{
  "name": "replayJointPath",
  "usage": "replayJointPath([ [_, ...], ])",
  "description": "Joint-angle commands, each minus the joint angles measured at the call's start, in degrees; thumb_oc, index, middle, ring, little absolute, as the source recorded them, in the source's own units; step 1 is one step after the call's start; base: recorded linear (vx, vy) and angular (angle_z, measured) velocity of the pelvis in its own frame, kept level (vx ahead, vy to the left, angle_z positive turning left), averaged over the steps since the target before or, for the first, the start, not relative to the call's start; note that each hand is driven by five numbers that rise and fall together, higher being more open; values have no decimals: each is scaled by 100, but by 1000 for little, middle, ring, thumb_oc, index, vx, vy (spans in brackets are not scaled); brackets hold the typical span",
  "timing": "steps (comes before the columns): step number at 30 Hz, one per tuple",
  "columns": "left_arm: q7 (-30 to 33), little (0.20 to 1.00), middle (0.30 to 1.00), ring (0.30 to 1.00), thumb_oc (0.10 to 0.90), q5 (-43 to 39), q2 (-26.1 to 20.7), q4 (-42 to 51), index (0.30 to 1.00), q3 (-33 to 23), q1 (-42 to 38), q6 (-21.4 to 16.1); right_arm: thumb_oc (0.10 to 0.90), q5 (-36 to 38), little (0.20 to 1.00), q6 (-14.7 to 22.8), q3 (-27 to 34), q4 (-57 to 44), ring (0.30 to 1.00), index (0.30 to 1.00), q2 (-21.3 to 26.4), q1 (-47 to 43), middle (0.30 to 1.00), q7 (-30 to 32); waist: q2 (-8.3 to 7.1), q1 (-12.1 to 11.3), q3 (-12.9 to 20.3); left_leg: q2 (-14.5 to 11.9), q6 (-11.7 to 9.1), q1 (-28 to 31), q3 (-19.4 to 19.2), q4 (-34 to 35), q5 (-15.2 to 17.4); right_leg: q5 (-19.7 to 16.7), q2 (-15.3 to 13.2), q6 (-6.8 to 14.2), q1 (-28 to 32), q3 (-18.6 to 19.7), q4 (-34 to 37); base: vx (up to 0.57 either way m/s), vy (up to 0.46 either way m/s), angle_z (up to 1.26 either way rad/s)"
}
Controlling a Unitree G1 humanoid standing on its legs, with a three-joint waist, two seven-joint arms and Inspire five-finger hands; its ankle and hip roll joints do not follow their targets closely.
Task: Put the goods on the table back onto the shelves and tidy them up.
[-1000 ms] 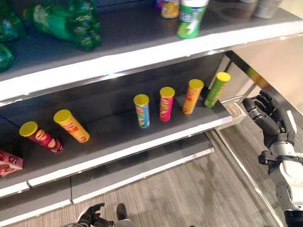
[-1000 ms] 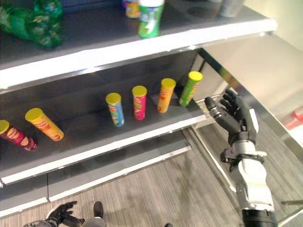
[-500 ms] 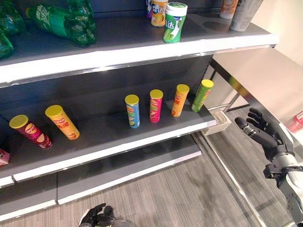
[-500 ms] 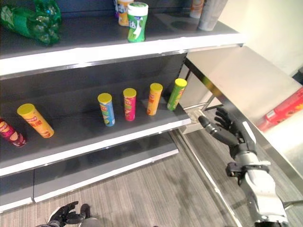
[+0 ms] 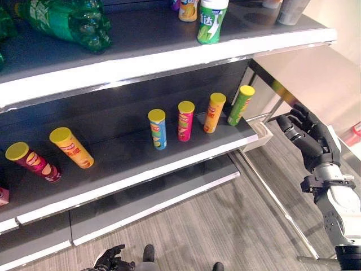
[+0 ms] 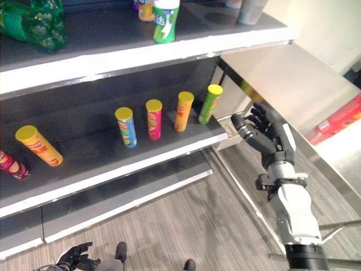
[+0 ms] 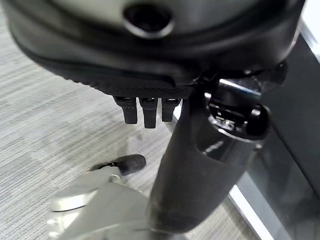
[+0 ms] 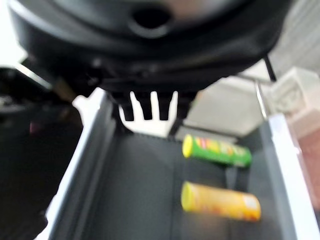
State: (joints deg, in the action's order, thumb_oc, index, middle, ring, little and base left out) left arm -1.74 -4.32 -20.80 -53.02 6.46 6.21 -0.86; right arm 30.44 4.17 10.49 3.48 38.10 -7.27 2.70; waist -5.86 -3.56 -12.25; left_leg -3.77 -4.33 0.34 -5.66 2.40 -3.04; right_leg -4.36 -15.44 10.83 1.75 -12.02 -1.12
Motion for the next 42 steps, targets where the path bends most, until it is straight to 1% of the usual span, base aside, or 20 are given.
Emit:
replayJointPath([
  [1,85,900,900,900,800,140,-201,87,900,-17,-22,-104,800,-175,900,652,326,-377,900,900,311,-732,900,221,179,-84,181,397,472,87,113,255,296,594,657,-44,-601,-432,-1454,43,-2,-66],
  [5,77,900,900,900,800,159,-220,37,900,-83,53,-72,800,-348,900,674,394,-496,900,900,215,-758,900,321,160,-267,276,213,393,208,-93,260,498,244,-44,-57,-277,-1183,-665,111,-93,-58],
  [8,94,900,900,900,800,199,-173,-46,900,-93,79,-74,800,-421,900,727,425,-564,900,900,211,-789,900,390,183,-292,305,148,354,240,-133,260,555,-199,-335,82,-252,-1226,-232,92,-111,-10],
  [11,152,900,900,900,800,227,-207,-63,900,-222,164,-90,800,-779,900,735,515,-796,900,900,274,-810,900,596,152,-306,333,-69,216,353,-211,260,635,-1059,-957,392,-351,-1222,221,135,-238,-6],
  [15,209,900,900,900,800,267,-246,-43,900,-336,252,-98,800,-1141,900,698,648,-1002,900,900,274,-765,900,786,61,-344,388,-202,96,445,-305,260,652,-1575,-1147,417,-297,-1146,339,112,-252,-9],
  [16,248,900,900,900,800,288,-287,-21,900,-332,257,-129,800,-1323,900,698,751,-975,900,900,362,-739,900,924,-25,-304,403,-340,-23,479,-317,253,631,-1697,-1105,417,-312,-913,292,170,-427,-16],
  [19,275,900,900,900,800,299,-313,-43,900,-324,249,-140,800,-1357,900,684,825,-963,900,900,491,-757,900,983,-102,-338,458,-443,-157,549,-407,241,631,-1546,-983,417,-261,-883,342,111,-249,-37],
  [22,283,900,900,900,800,272,-315,-57,900,-311,248,-134,800,-1424,900,689,817,-1063,900,900,572,-800,900,1028,-134,-327,485,-802,-397,691,-487,165,609,-842,-706,417,-175,-1008,367,192,-411,-24],
  [23,298,900,900,900,800,138,-233,-6,900,-311,294,-121,800,-1475,900,727,818,-1194,900,900,659,-824,900,1066,-17,-251,467,-1147,-490,703,-448,-33,561,-416,-402,324,-69,-1032,313,163,-362,-14],
  [25,294,900,900,900,800,55,-193,42,900,-308,275,-121,800,-1479,900,731,826,-1229,900,900,739,-841,900,1084,48,-186,441,-1279,-516,599,-359,-200,495,-291,-262,215,-62,-1072,292,91,-355,-12],
  [26,265,900,900,900,800,13,-144,205,900,-235,276,-126,800,-1461,900,762,878,-1261,900,900,923,-883,900,1125,172,-106,445,-1547,-551,479,-278,-567,282,-37,120,18,49,-1074,398,66,-365,-11],
  [27,266,900,900,900,800,13,-138,209,900,-235,272,-123,800,-1460,900,764,877,-1256,900,900,932,-890,900,1126,177,-94,448,-1548,-552,448,-259,-572,260,-52,123,3,38,-1088,405,123,-474,18],
  [29,255,900,900,900,800,30,-101,371,900,-139,281,-81,800,-1342,900,848,888,-1277,900,900,1186,-941,900,1176,358,-19,409,-1999,-558,276,-178,-1261,-674,351,694,-326,413,-1131,598,152,-490,14],
  [30,247,900,900,900,800,20,-97,414,900,-140,265,-74,800,-1344,900,817,907,-1294,900,900,1246,-931,900,1158,353,12,373,-2048,-500,175,-222,-1400,-803,407,764,-398,451,-1135,612,119,-425,-8],
  [32,233,900,900,900,800,102,-119,466,900,-89,257,-86,800,-1412,900,816,839,-1338,900,900,1345,-1051,900,1176,294,-26,323,-1710,-374,-25,-87,-1630,-459,521,826,-464,469,-1060,612,72,-284,12],
  [33,230,900,900,900,800,152,-74,416,900,-48,238,-115,800,-1352,900,859,796,-1323,900,900,1451,-1199,900,1160,190,-128,285,-1016,-234,-319,160,-1622,286,548,799,-454,511,-1002,612,51,-163,8],
  [35,217,900,900,900,800,180,-58,361,900,2,198,-108,800,-1306,900,880,757,-1284,900,900,1469,-1280,900,1157,170,-122,307,-793,-156,-351,96,-1449,439,535,785,-427,491,-1052,612,63,-90,6],
  [37,181,900,900,900,800,331,-44,265,900,149,125,-122,800,-1281,900,912,785,-1278,900,900,1468,-1313,900,1169,199,-176,333,-460,-72,-467,-25,-1105,390,520,799,-413,503,-1078,612,84,-23,-18],
  [39,181,900,900,900,800,412,-60,269,900,265,125,-193,800,-1446,900,990,618,-1094,900,900,1527,-1534,900,1344,254,-410,300,210,1,-940,143,-771,142,539,946,-386,522,-985,612,72,18,-13],
  [42,202,900,900,900,800,488,27,37,900,277,178,-163,800,-1634,900,966,463,-986,900,900,1456,-1710,900,1401,369,-444,453,383,150,-573,372,-188,92,605,1027,-380,571,-921,612,196,108,-81],
])
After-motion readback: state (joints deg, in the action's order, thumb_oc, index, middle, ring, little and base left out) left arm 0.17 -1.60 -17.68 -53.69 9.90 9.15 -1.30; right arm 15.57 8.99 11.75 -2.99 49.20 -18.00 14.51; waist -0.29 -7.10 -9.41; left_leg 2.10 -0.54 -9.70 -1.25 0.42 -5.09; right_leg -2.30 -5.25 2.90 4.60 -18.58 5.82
